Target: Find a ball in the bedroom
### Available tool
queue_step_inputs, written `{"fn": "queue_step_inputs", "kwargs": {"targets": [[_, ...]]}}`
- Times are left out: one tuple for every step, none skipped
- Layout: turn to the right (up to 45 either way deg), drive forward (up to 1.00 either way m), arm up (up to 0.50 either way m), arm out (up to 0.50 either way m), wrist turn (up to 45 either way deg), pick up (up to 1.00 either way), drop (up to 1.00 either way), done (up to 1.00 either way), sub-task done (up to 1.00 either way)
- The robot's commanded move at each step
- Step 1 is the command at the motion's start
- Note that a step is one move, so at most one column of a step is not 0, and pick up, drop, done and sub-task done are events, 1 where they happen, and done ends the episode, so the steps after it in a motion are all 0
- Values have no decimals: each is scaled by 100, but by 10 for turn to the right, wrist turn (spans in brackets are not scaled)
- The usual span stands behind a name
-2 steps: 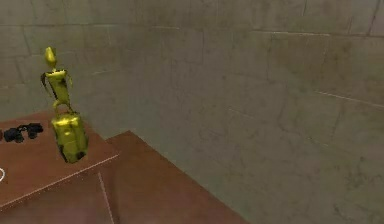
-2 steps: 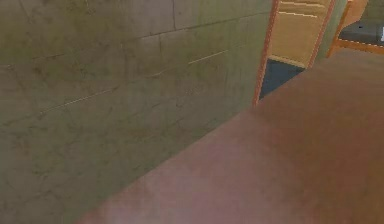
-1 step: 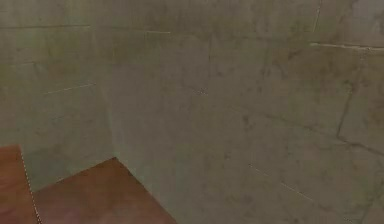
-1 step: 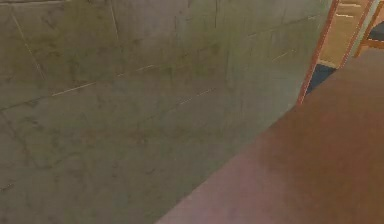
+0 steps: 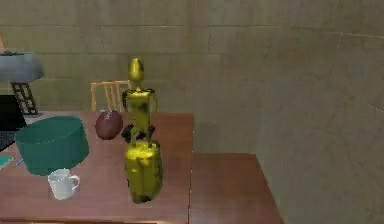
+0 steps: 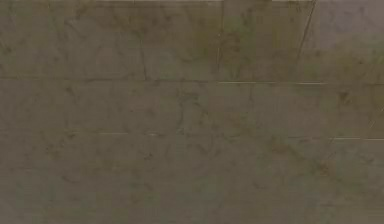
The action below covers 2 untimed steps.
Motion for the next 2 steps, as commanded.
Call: {"fn": "queue_step_inputs", "kwargs": {"targets": [[-240, 0, 0, 0, 0, 0, 0, 0, 0], [0, 0, 0, 0, 0, 0, 0, 100, 0]]}}
